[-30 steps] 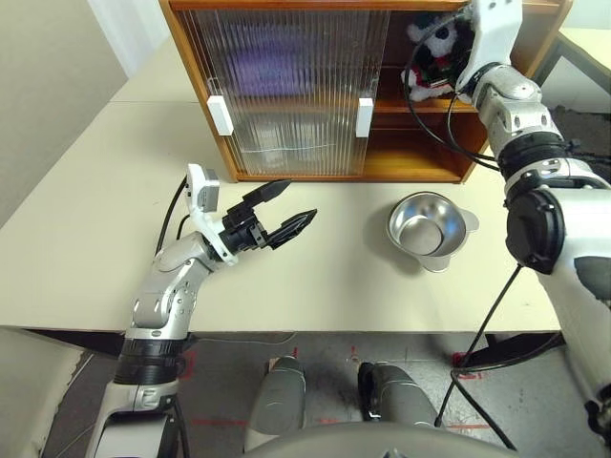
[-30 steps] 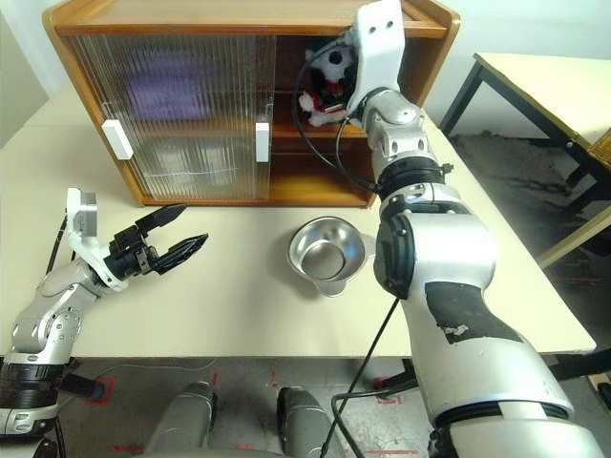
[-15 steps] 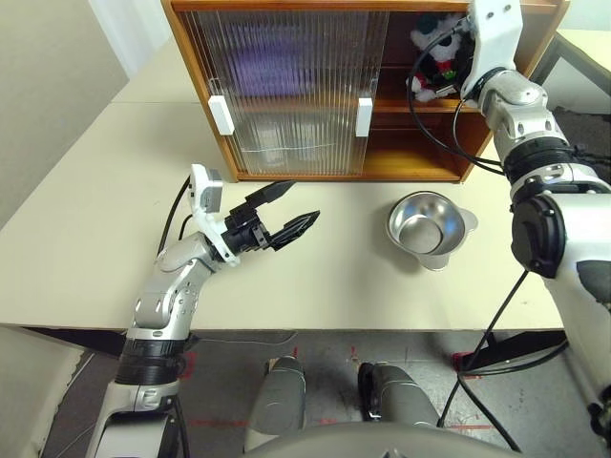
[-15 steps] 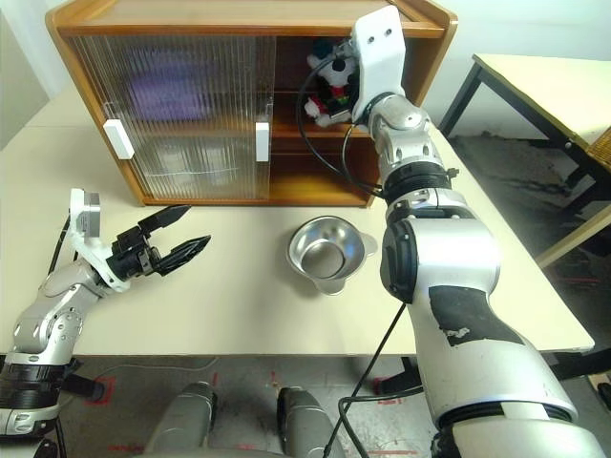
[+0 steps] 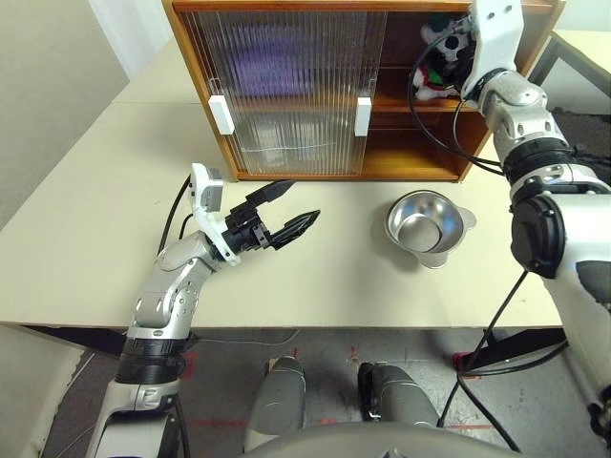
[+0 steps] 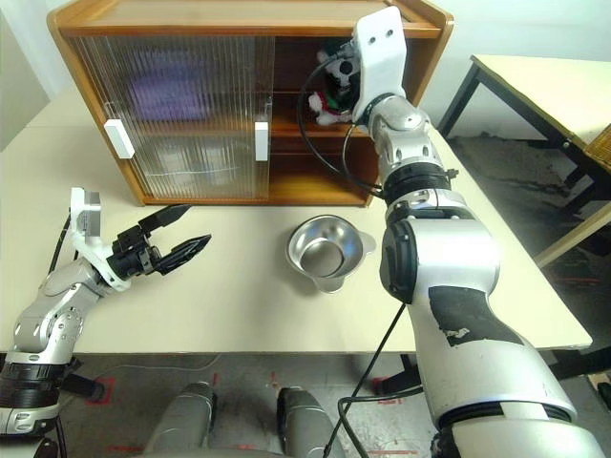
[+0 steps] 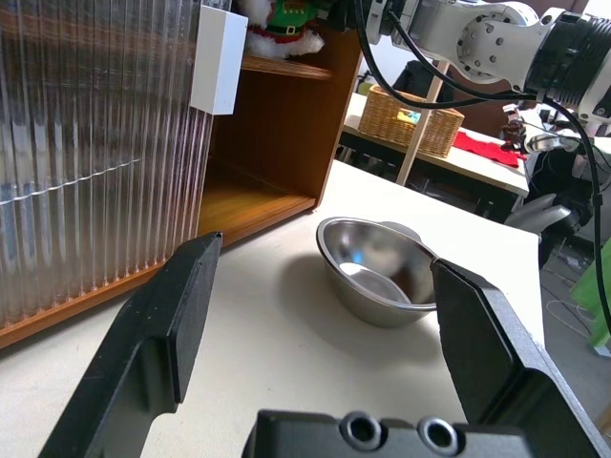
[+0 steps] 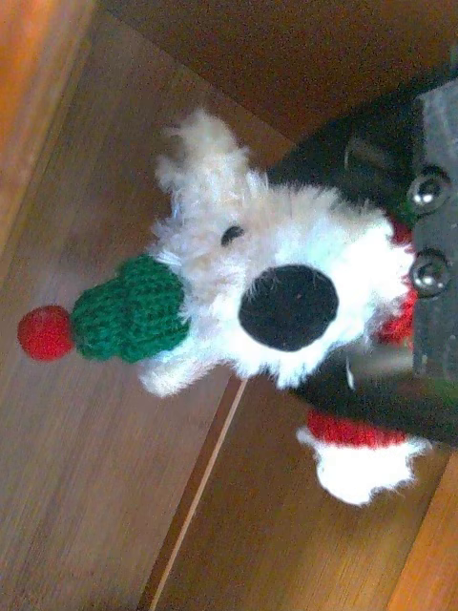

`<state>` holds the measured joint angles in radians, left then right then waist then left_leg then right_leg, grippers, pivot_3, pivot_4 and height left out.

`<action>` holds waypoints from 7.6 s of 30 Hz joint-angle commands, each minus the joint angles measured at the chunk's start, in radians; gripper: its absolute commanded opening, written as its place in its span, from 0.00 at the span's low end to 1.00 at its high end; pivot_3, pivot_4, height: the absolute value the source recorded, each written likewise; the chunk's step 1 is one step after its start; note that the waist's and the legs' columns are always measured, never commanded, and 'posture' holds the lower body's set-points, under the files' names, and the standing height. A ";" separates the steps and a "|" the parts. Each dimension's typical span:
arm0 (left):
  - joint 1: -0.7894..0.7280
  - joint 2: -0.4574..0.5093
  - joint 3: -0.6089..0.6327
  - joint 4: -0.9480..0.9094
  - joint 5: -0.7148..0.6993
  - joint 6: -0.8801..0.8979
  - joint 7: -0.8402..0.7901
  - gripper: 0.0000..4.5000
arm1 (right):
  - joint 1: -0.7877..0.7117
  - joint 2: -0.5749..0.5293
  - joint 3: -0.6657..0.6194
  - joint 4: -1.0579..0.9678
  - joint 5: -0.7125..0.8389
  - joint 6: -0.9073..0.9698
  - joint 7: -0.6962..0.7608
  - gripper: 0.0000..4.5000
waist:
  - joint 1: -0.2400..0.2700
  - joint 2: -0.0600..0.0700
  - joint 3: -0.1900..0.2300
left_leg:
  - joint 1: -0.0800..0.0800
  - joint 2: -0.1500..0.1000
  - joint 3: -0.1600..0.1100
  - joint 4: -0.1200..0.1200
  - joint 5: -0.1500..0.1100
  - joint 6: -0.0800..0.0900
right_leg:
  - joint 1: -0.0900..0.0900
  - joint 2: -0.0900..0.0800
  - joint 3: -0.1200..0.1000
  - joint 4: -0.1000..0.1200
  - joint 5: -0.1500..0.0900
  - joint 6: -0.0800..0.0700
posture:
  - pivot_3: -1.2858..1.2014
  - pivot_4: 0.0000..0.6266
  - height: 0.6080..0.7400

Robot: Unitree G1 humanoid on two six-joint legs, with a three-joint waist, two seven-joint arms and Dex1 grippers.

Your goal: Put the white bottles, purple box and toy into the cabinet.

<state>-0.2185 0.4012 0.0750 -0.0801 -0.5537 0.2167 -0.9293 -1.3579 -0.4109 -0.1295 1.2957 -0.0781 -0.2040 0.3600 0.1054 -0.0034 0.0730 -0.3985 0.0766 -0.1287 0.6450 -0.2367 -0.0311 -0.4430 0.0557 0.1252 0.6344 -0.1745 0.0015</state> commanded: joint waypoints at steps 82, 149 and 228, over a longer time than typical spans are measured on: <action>-0.115 0.004 -0.029 0.175 0.023 -0.028 -0.140 1.00 | 0.970 0.070 -0.650 -1.241 1.452 1.263 -0.376 0.99 | -0.101 0.000 0.001 | 0.008 -0.017 -0.006 0.004 -0.008 -0.013 | 0.015 -0.006 0.009 -0.007 -0.010 0.019 | 0.52 0.18 1.00; -0.158 0.042 -0.037 0.183 0.046 -0.033 -0.159 1.00 | 1.081 0.031 -0.543 -0.896 1.463 1.220 -0.170 0.01 | -0.086 -0.004 0.002 | 0.012 -0.022 -0.001 0.004 -0.013 -0.011 | 0.019 -0.002 0.023 -0.003 -0.021 0.025 | 0.52 0.14 1.00; -0.060 0.157 0.039 0.003 -0.003 0.063 -0.087 1.00 | 0.401 0.251 -0.754 -0.067 1.262 0.455 0.109 0.01 | -0.031 -0.002 0.002 | 0.008 -0.019 -0.002 -0.002 -0.014 -0.010 | 0.007 -0.001 0.025 -0.002 -0.013 0.002 | 0.58 0.17 1.00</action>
<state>-0.2877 0.5467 0.1043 -0.0618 -0.5538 0.2729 -1.0127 -0.9431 -0.1541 -0.8607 1.2142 1.1985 0.2599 0.4527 0.0741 -0.0056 0.0752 -0.3909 0.0578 -0.1309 0.6430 -0.2502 -0.0409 -0.4363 0.0543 0.1506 0.6321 -0.1869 0.0032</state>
